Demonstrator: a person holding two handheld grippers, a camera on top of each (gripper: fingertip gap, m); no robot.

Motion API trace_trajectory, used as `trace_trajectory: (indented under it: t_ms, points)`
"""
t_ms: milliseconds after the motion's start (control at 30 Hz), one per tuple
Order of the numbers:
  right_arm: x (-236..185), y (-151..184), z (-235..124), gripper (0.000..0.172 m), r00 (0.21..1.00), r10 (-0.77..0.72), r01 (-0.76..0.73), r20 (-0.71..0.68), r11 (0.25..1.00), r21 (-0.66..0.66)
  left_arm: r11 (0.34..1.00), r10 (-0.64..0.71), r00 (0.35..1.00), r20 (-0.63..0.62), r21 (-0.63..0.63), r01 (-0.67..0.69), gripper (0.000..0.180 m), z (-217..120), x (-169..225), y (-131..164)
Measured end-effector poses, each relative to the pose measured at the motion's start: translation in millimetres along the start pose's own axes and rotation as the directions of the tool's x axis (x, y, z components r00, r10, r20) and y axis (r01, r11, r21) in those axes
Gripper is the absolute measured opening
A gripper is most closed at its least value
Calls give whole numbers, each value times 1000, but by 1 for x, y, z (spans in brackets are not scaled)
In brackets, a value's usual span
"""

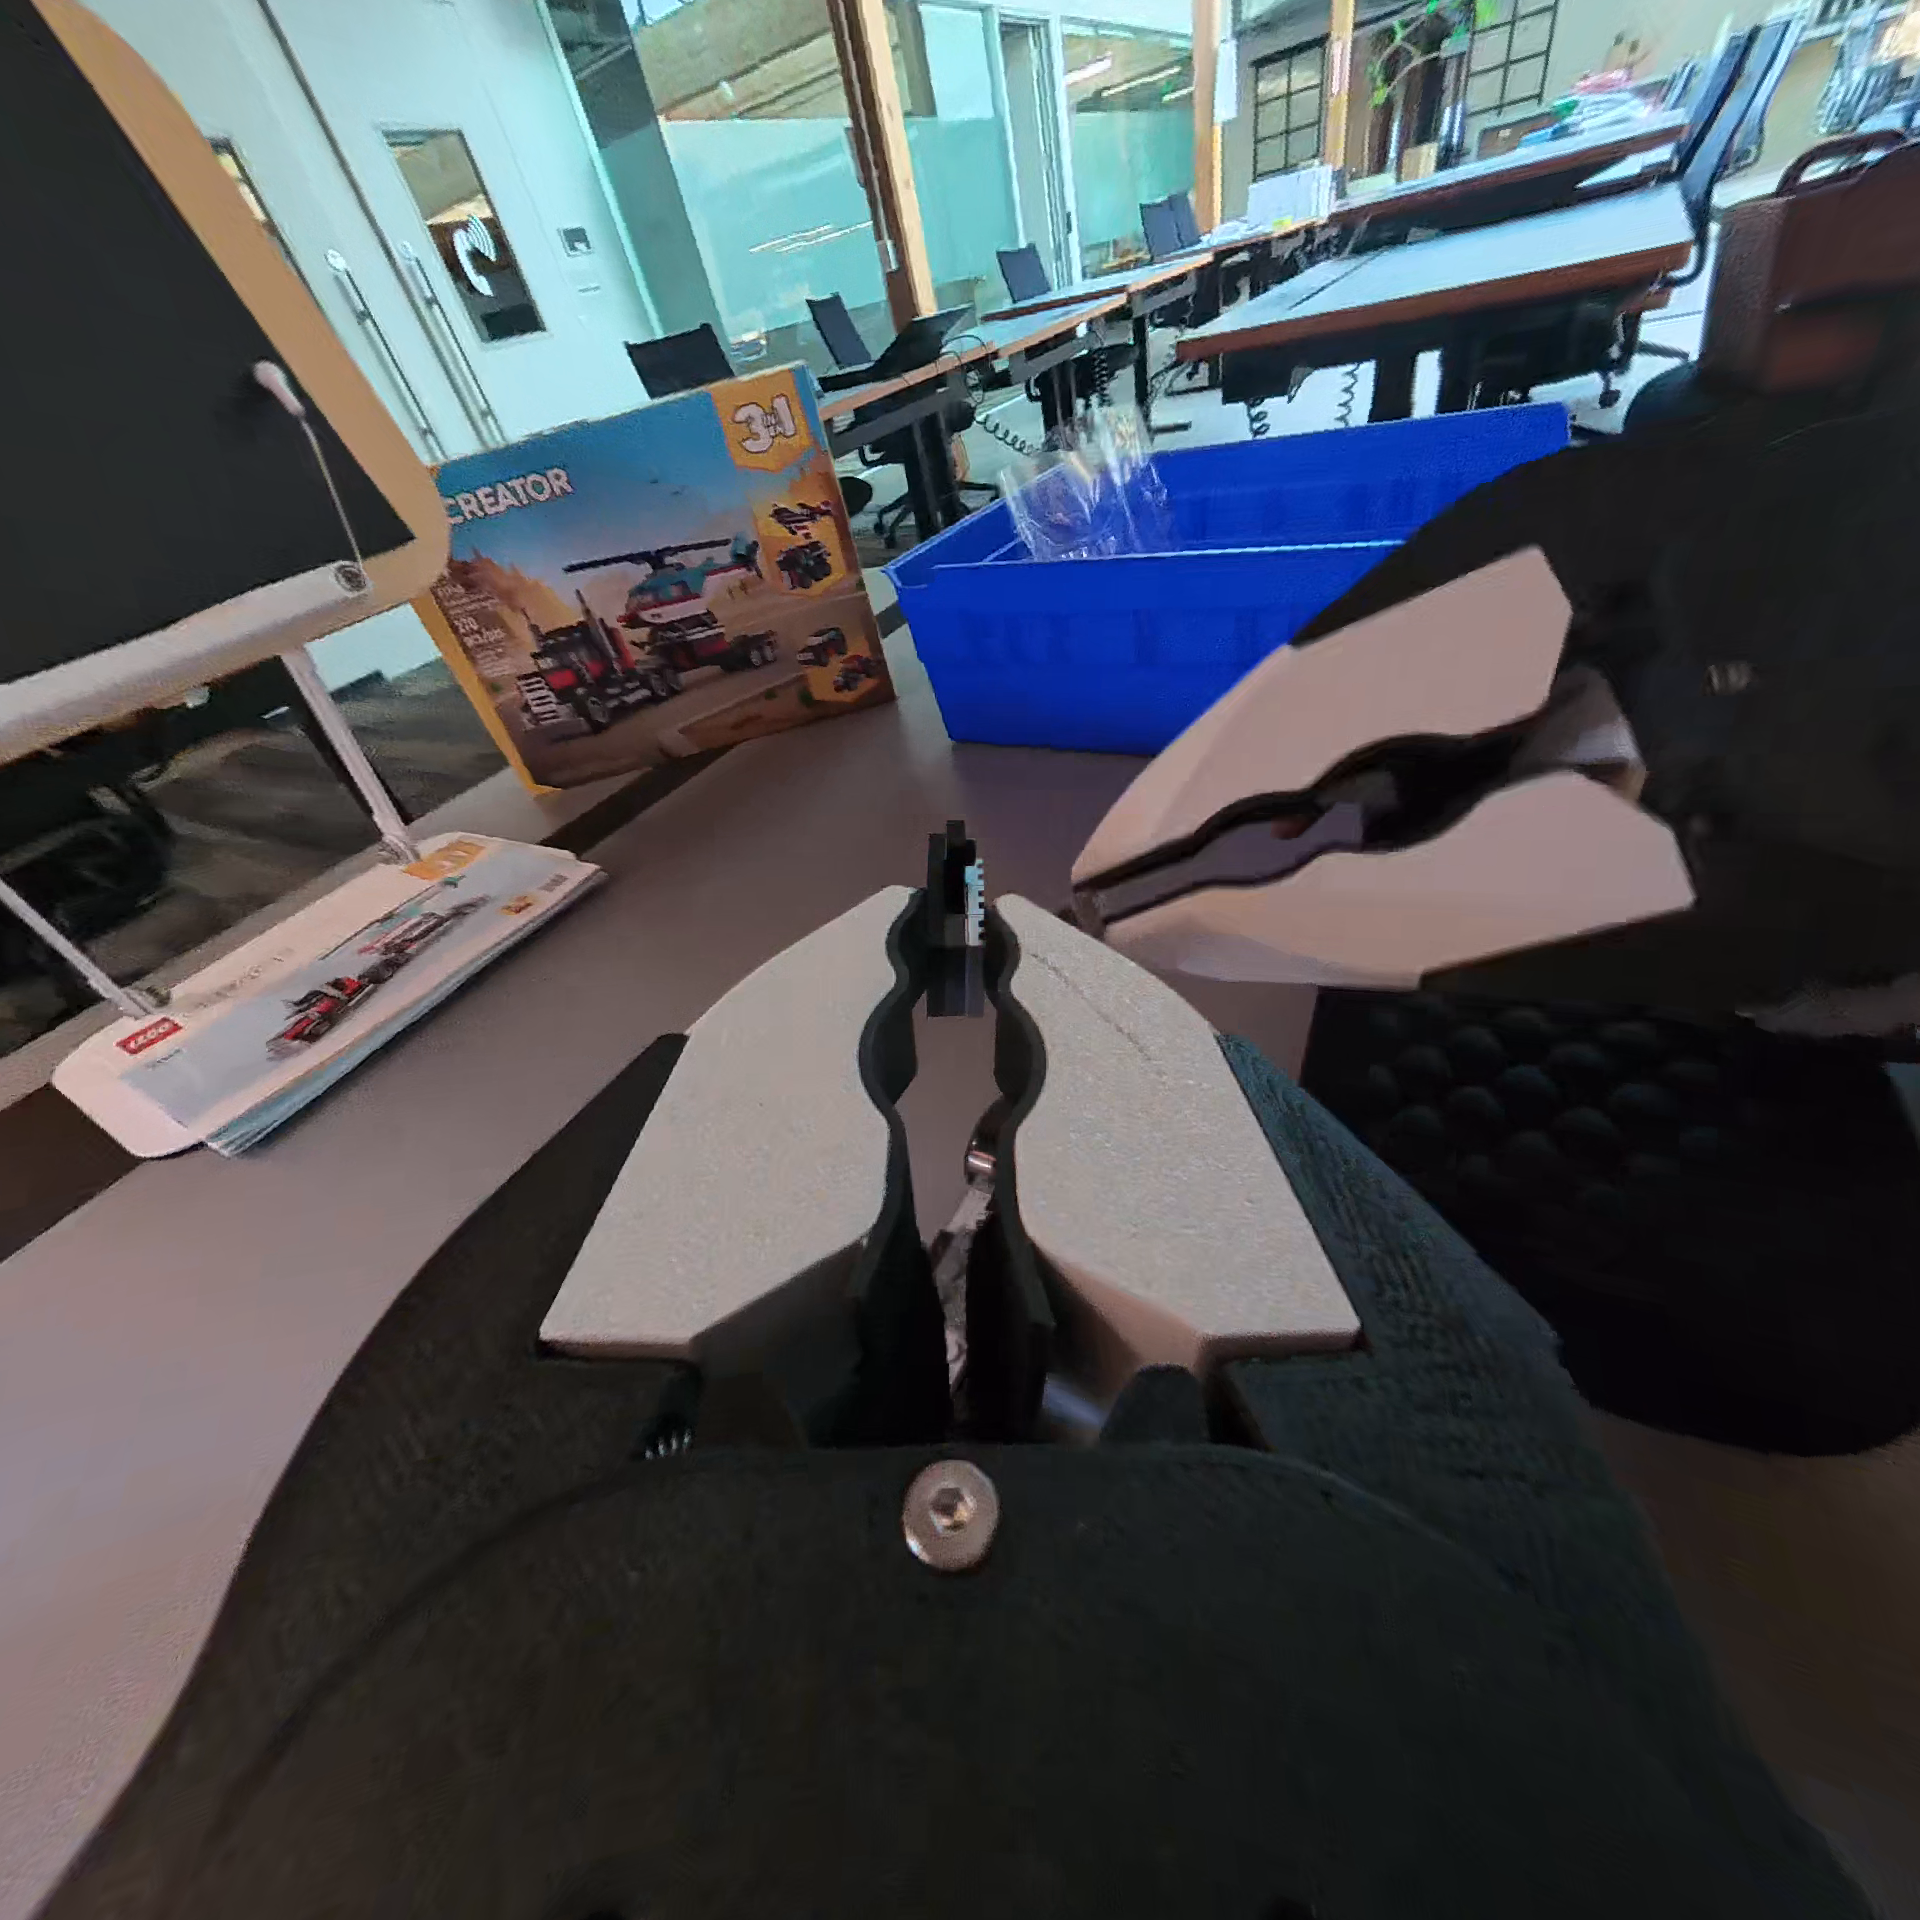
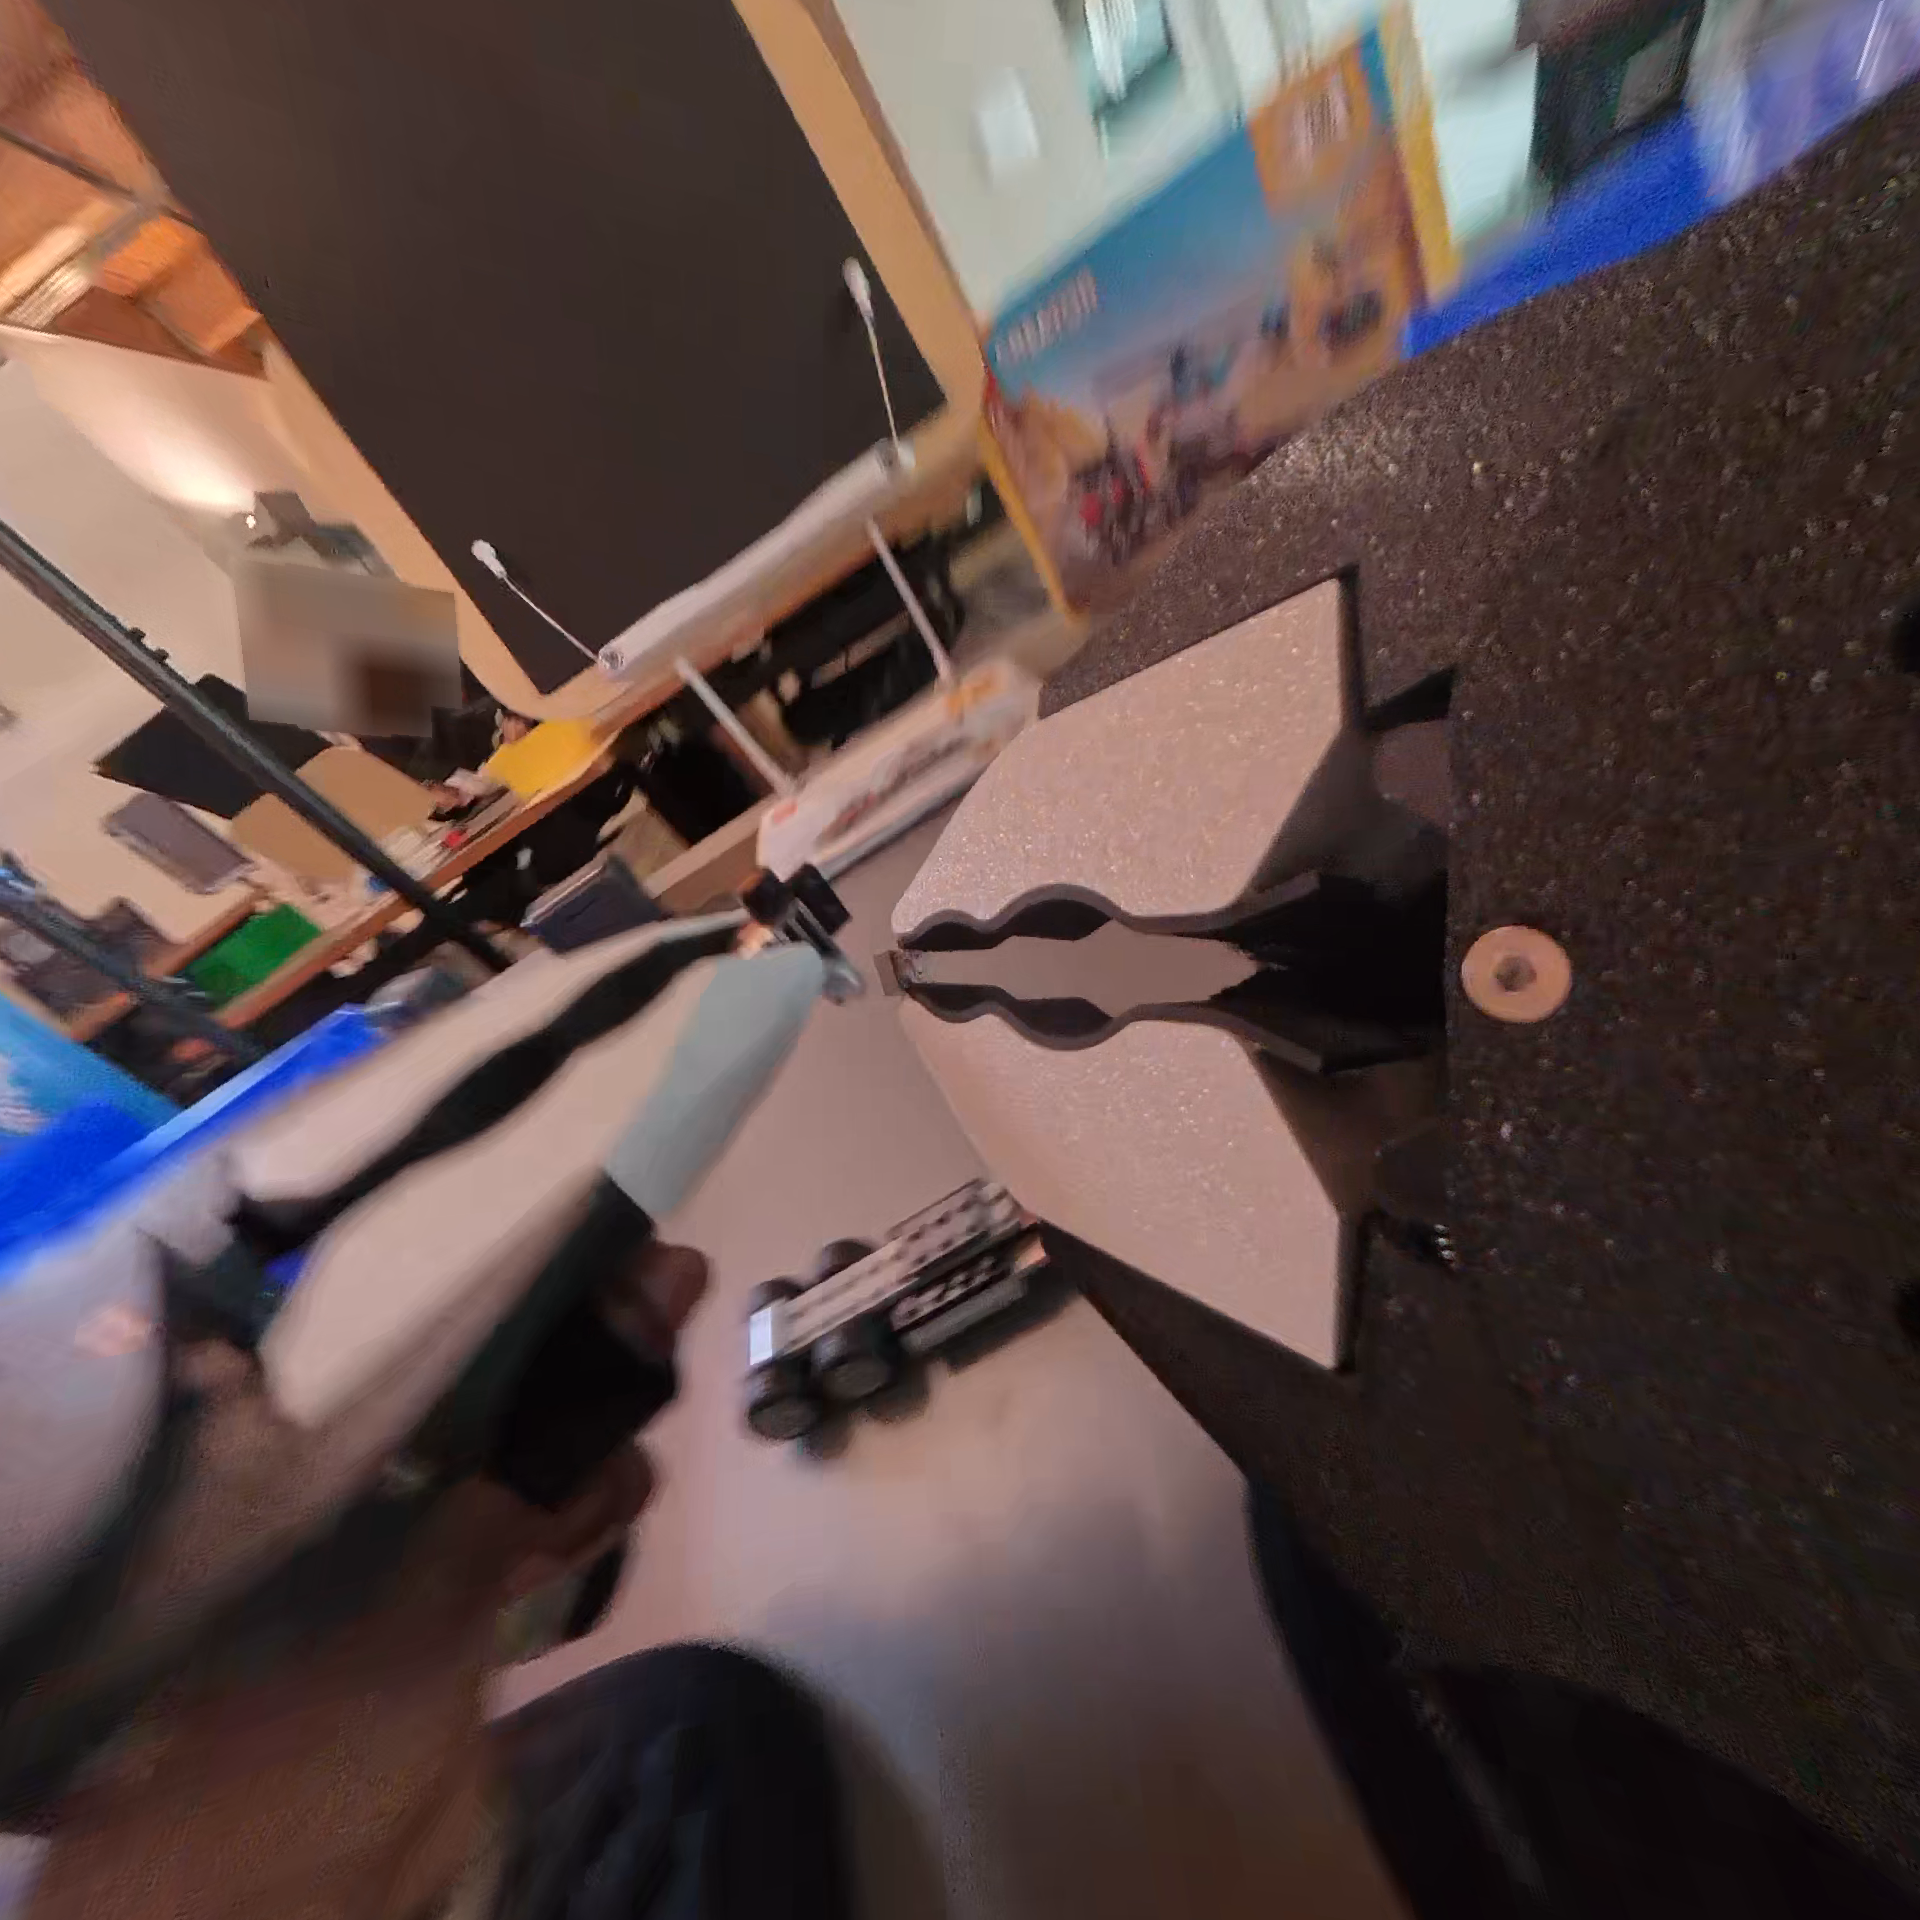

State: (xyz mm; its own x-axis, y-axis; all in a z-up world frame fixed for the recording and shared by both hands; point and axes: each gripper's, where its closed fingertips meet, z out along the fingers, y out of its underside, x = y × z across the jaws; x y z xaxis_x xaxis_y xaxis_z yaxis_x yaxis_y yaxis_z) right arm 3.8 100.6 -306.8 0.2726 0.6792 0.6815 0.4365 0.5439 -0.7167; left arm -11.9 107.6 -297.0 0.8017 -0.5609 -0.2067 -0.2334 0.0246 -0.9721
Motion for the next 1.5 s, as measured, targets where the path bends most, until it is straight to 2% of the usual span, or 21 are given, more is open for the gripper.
trace_trajectory:
  t_ms: [67, 100, 233, 300, 367, 467, 533, 667, 700, 733, 767, 833, 867, 1000, 1067, 1133, 1200, 1300, 1433, 1500]
  points:
    - [9, -4, -3, 6, 980, 197, -200, 39, 977, 75, 1000, 14, 1000, -5, -5, -14, 10, 2, 4, 1]
    - [14, -4, -5, 6, 967, 251, -254, 49, 963, 94, 1000, 22, 1000, -6, -3, -22, 10, 3, 5, 1]
    - [17, -4, -11, 6, 928, 357, -370, 108, 918, 144, 1000, -10, 998, -54, -29, 8, 10, 5, 9, 7]
    - [16, -4, -13, 6, 925, 361, -376, 119, 914, 152, 982, -162, 972, -171, -122, 142, 10, 8, 21, 19]
    - [15, -3, -15, 6, 928, 352, -368, 125, 917, 154, 930, -343, 901, -264, -232, 286, 10, 7, 30, 28]
    - [10, -2, -17, 6, 923, 351, -375, 159, 914, 158, 827, -497, 817, -293, -444, 344, 14, 3, 40, 57]
    - [8, 0, -18, 6, 931, 329, -352, 158, 923, 156, 805, -514, 809, -285, -485, 341, 32, 2, 40, 63]
    - [4, 2, -19, 6, 979, 173, -187, 110, 973, 134, 880, -396, 877, -272, -384, 279, 37, 2, 29, 50]
    - [3, 0, -19, 6, 985, 136, -149, 102, 980, 135, 898, -388, 874, -294, -335, 286, 35, 1, 28, 41]
    - [1, -1, -19, 6, 989, 107, -120, 100, 983, 137, 906, -405, 847, -345, -275, 321, 30, 0, 32, 28]
    - [-2, -4, -19, 6, 991, 83, -97, 102, 984, 146, 895, -446, 795, -412, -225, 386, 26, -3, 37, 14]
    - [-4, -10, -20, 6, 995, 43, -58, 93, 984, 169, 822, -559, 667, -494, -221, 525, 24, -7, 42, -1]
    - [-5, -13, -20, 6, 995, 26, -43, 92, 983, 178, 797, -589, 629, -507, -238, 555, 22, -7, 42, -1]
    - [-6, -16, -21, 6, 997, -9, -5, 77, 983, 185, 801, -570, 614, -546, -205, 562, 9, -10, 45, -6]
    - [-5, -17, -22, 6, 997, -10, -6, 80, 981, 194, 806, -562, 618, -549, -197, 558, 10, -10, 46, -7]
    - [-7, -16, -22, 6, 996, -22, 6, 85, 982, 188, 792, -575, 592, -565, -202, 577, 15, -11, 47, -10]
    - [-10, -17, -22, 6, 995, -49, 32, 85, 981, 190, 777, -590, 570, -573, -209, 594, 13, -11, 48, -10]
    - [-11, -19, -23, 6, 995, -66, 50, 76, 980, 195, 797, -566, 596, -569, -195, 572, 8, -11, 48, -9]
    - [-8, -24, -24, 5, 989, 49, -76, 137, 975, 207, 861, -468, 683, -561, -115, 495, 7, -14, 46, -14]
    - [-10, -23, -22, 5, 987, 44, -72, 154, 981, 178, 896, -410, 728, -549, -92, 435, 8, -15, 45, -14]
